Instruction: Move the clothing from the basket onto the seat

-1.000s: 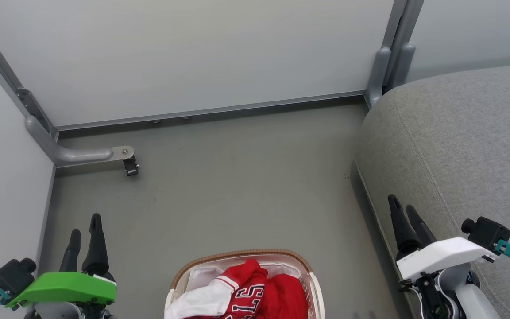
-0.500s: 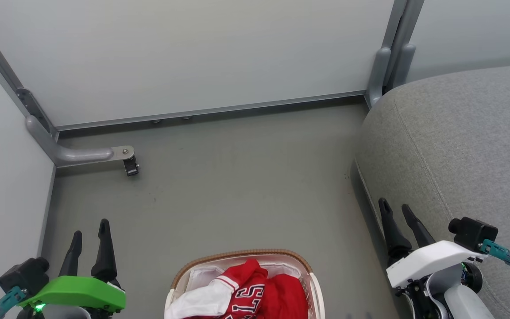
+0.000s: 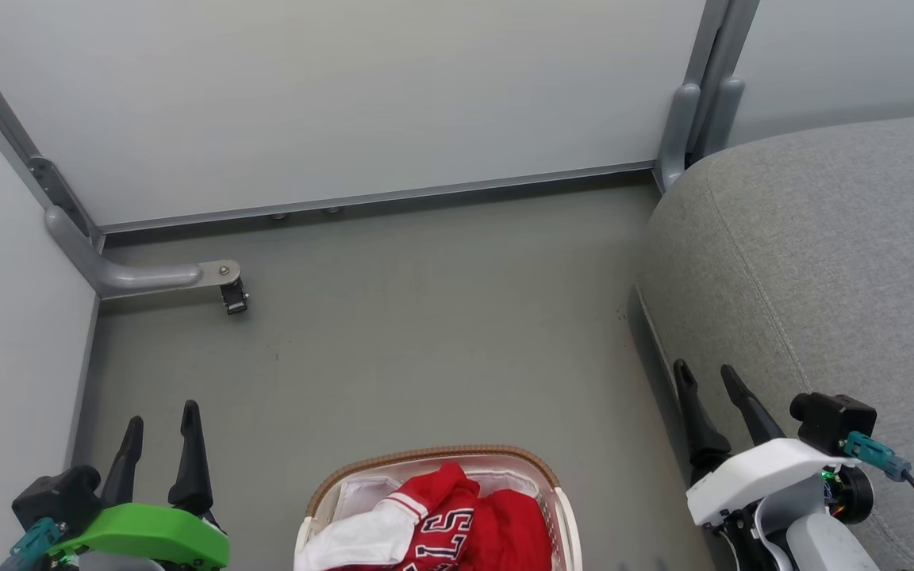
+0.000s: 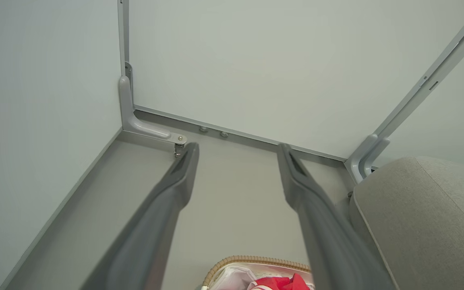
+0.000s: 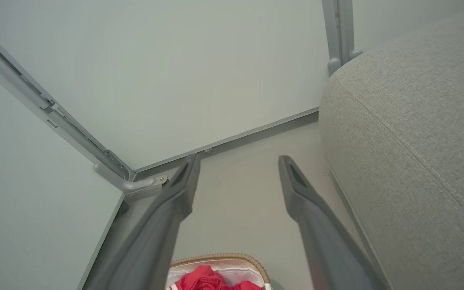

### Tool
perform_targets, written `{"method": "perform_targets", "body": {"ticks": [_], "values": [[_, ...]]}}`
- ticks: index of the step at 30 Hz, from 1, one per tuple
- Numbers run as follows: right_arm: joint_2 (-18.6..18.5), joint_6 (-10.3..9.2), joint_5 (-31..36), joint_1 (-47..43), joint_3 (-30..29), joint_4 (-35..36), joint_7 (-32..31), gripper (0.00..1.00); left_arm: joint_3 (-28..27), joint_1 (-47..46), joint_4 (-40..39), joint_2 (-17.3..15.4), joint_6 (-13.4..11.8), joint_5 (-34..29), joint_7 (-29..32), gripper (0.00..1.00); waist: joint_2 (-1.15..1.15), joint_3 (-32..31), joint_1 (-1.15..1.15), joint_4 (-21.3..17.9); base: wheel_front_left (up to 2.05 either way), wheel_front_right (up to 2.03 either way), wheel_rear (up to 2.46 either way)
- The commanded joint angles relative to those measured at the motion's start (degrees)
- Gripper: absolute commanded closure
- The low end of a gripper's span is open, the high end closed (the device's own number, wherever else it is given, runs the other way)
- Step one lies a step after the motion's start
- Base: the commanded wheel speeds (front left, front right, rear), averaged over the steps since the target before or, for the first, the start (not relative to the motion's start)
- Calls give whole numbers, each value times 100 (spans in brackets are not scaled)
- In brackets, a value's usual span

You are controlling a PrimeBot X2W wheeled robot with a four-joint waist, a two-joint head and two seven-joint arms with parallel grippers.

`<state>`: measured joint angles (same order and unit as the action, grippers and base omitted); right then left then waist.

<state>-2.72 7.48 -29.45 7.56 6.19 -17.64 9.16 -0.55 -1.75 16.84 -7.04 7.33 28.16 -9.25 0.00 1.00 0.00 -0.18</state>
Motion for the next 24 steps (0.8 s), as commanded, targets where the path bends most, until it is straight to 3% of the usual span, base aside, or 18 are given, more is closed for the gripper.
{"method": "perform_targets", "body": {"ticks": [1, 24], "values": [[-22, 1, 166, 73, -2, 15, 69, 0, -32, 51, -27, -51, 17, -147, -55, 0, 0, -1, 0, -3, 0, 0, 0], [-25, 2, 1234, 71, 62, -125, 358, 0, 14, 143, 3, -74, 19, -1182, -340, 0, 0, 9, 0, -24, 0, 0, 0]]}}
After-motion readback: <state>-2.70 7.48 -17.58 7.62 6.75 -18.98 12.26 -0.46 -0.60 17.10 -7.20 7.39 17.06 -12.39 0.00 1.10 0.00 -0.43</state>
